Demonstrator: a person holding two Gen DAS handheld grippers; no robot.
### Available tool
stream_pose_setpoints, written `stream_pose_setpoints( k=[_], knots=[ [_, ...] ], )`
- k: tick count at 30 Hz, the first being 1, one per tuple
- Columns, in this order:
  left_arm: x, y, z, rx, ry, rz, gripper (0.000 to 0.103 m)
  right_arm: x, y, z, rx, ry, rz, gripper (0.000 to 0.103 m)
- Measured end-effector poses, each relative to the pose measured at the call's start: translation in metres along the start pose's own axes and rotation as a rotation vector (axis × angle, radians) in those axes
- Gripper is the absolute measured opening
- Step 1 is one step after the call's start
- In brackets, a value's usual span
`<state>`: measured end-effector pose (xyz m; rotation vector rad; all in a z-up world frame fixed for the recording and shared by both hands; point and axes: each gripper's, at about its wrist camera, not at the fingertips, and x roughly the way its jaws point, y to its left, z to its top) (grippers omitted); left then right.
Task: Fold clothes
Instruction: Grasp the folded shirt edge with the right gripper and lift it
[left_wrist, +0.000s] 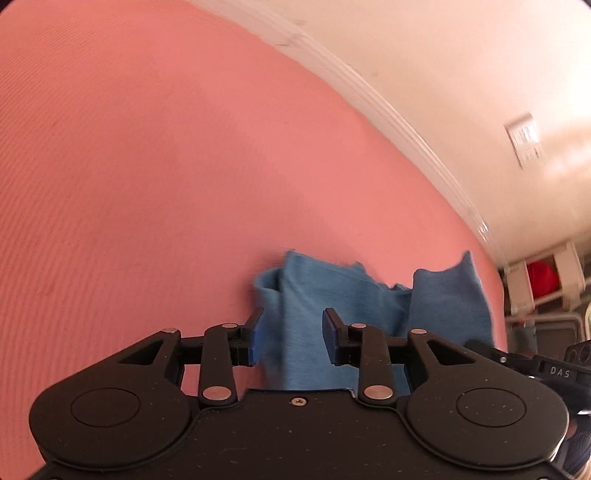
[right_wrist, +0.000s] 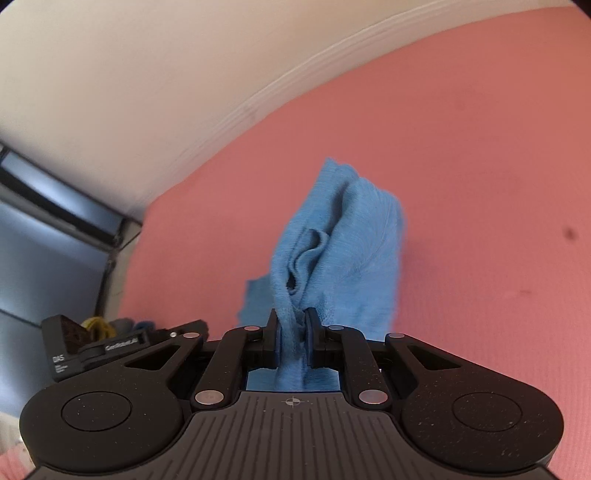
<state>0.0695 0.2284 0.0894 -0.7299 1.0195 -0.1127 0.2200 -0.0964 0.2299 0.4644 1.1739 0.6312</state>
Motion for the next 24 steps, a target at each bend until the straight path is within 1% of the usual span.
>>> stream_pose_setpoints(
  k=[1,2,3,4,6,7,10,12,14,15,18,20,22,24],
  knots=[
    [-0.002,0.005,0.000,-0.012,0.003,0.002,0.030,0.011,0.010,0.001,-0.009,0.015,0.010,0.008],
    [-0.002,0.008,-0.002,-0.010,0.009,0.004,0.030,0.022,0.018,0.001,-0.012,0.032,0.031,0.005],
    [-0.002,0.009,-0.003,-0.002,0.018,0.003,0.031,0.033,0.026,0.000,-0.013,0.048,0.055,0.005],
    [-0.001,0.010,-0.004,0.004,0.026,0.004,0.031,0.044,0.036,-0.002,-0.059,0.057,0.041,0.005],
    [0.000,0.012,-0.007,0.010,0.037,0.001,0.034,0.069,0.059,-0.009,-0.199,0.066,-0.026,0.005],
    [0.001,0.012,-0.008,0.012,0.044,-0.006,0.034,0.079,0.064,-0.012,-0.225,0.080,-0.037,0.005],
    [0.004,0.010,-0.010,0.032,0.060,-0.031,0.039,0.089,0.059,-0.011,-0.163,0.128,0.010,0.005],
    [0.008,0.007,-0.009,0.036,0.067,-0.049,0.040,0.087,0.052,-0.006,-0.140,0.115,0.013,0.005],
    [0.012,0.003,-0.008,0.034,0.073,-0.073,0.042,0.083,0.043,-0.001,-0.089,0.102,0.041,0.005],
    [0.014,0.001,-0.007,0.027,0.074,-0.092,0.046,0.078,0.039,0.001,-0.068,0.094,0.061,0.005],
    [0.018,-0.006,-0.004,0.003,0.075,-0.139,0.053,0.065,0.029,0.007,-0.033,0.054,0.122,0.006],
    [0.030,-0.015,-0.012,0.004,0.091,-0.127,0.053,0.055,0.025,0.014,-0.028,0.028,0.132,0.007],
    [0.034,-0.021,-0.015,0.031,0.102,-0.115,0.053,0.044,0.019,0.020,-0.032,0.005,0.122,0.008],
    [0.038,-0.027,-0.019,0.059,0.113,-0.102,0.054,0.034,0.003,0.020,-0.012,-0.009,0.103,0.011]
  ],
)
